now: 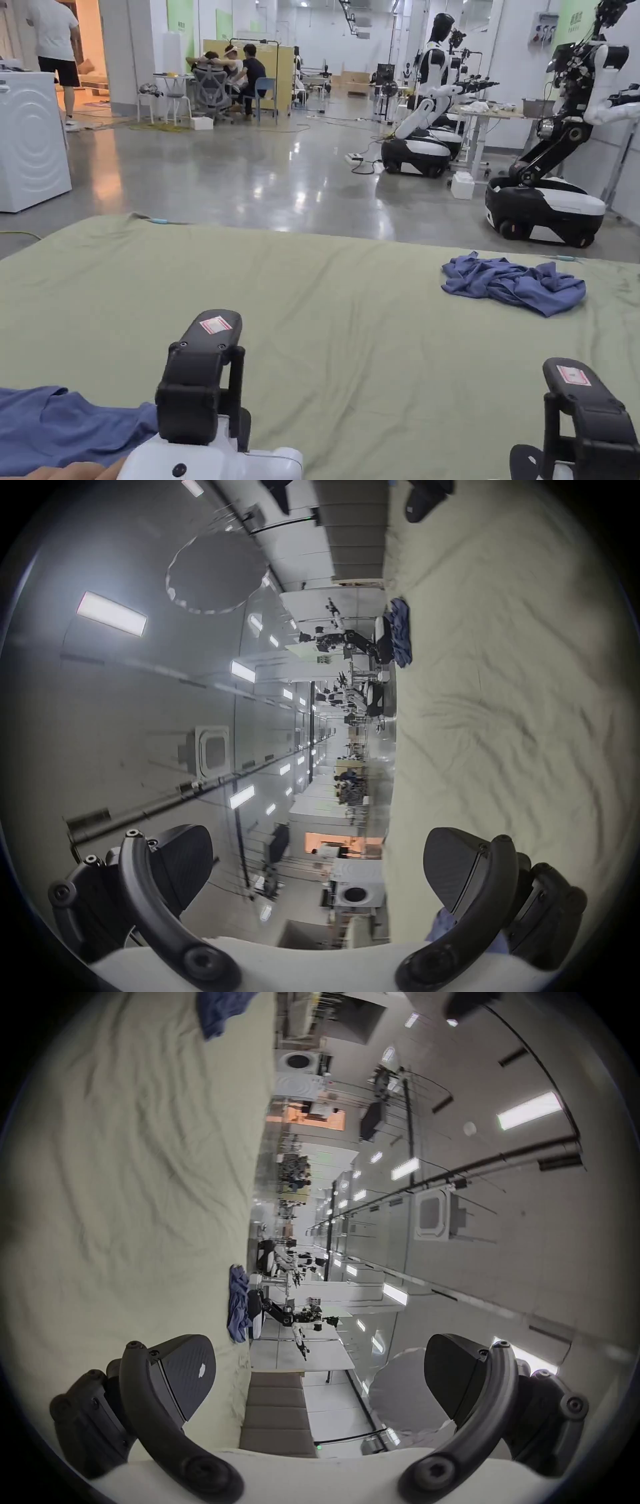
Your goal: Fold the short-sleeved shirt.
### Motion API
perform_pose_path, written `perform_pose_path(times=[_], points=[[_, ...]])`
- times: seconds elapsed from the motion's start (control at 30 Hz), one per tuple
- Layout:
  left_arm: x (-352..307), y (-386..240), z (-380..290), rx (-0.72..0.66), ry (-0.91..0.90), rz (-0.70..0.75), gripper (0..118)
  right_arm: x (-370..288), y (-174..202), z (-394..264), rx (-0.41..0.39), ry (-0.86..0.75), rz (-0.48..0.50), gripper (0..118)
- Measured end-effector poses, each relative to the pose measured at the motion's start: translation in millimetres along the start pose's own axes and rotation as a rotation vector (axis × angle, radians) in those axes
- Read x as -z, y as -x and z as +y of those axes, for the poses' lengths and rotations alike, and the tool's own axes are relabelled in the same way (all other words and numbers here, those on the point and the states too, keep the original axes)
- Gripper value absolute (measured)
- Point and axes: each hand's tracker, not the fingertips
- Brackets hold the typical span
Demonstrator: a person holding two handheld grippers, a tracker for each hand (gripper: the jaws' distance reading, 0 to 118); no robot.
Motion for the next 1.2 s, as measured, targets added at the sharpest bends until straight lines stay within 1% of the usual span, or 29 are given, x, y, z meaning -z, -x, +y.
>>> perform_pose_path(times=[0.03, 0.07, 0.1, 0.17, 0.23, 0.3, 0.37, 0.4, 0.47, 0.5, 0.53, 0.57, 0.6, 0.67, 0.7, 0.73, 0.77, 0.83, 0.97, 1.2], points=[[2.1, 1.4, -1.6, -0.038, 0.007, 0.001, 118, 0.5, -5.3, -0.7, 0.048, 0.0, -0.011, 118], [2.2, 6.3, -0.9, -0.077, 0.014, 0.001, 118, 0.6, -12.3, -0.5, 0.117, 0.0, -0.009, 118], [4.4, 10.3, -2.0, -0.151, 0.027, 0.004, 118, 1.0, -21.4, -3.1, 0.224, 0.001, -0.017, 118], [9.5, 19.7, -6.3, -0.348, 0.049, 0.005, 118, 4.0, -41.2, -7.4, 0.517, 0.019, -0.038, 118], [13.1, 38.3, -11.2, -0.634, 0.092, -0.023, 118, 6.3, -62.1, -20.4, 0.869, 0.043, -0.035, 118], [18.1, 55.6, -24.0, -0.939, 0.114, -0.043, 118, 8.9, -75.3, -47.2, 1.218, 0.025, 0.004, 118], [20.1, 72.4, -39.1, -1.223, 0.128, -0.024, 118, 5.8, -82.1, -69.6, 1.519, -0.027, 0.031, 118], [20.2, 77.4, -48.7, -1.358, 0.114, 0.003, 118, 4.4, -82.8, -78.5, 1.634, -0.047, 0.042, 118], [19.3, 80.2, -69.6, -1.604, 0.088, 0.052, 118, 1.2, -81.2, -90.7, 1.811, -0.055, 0.053, 118], [17.5, 80.2, -78.7, -1.705, 0.057, 0.063, 118, -0.6, -78.8, -97.6, 1.878, -0.067, 0.068, 118], [15.9, 78.1, -79.7, -1.764, 0.013, 0.062, 118, -2.9, -77.1, -102.1, 1.906, -0.068, 0.073, 118], [14.9, 76.9, -84.6, -1.803, -0.012, 0.037, 118, -4.4, -75.9, -101.1, 1.91, -0.067, 0.071, 118], [16.6, 75.8, -87.8, -1.817, -0.011, -0.007, 118, -5.5, -75.2, -98.8, 1.867, -0.046, 0.04, 118], [18.9, 72.0, -81.2, -1.747, 0.047, -0.071, 118, -6.0, -75.0, -94.9, 1.736, 0.025, -0.028, 118], [20.2, 70.3, -78.3, -1.69, 0.082, -0.088, 118, -5.0, -75.2, -86.9, 1.66, 0.059, -0.032, 118], [21.0, 68.6, -74.4, -1.614, 0.114, -0.068, 118, -3.5, -74.6, -84.0, 1.612, 0.086, -0.019, 118], [21.0, 66.1, -71.6, -1.57, 0.128, -0.025, 118, -2.3, -73.8, -82.1, 1.59, 0.106, -0.008, 118], [19.7, 64.8, -61.2, -1.521, 0.129, 0.001, 118, -0.8, -71.1, -78.4, 1.606, 0.102, 0.009, 118], [21.6, 67.8, -58.3, -1.551, 0.112, -0.061, 118, 2.0, -67.1, -77.1, 1.644, 0.095, 0.044, 118], [23.6, 64.0, -47.5, -1.459, 0.147, -0.085, 118, 5.1, -67.8, -74.4, 1.622, 0.112, 0.034, 118]])
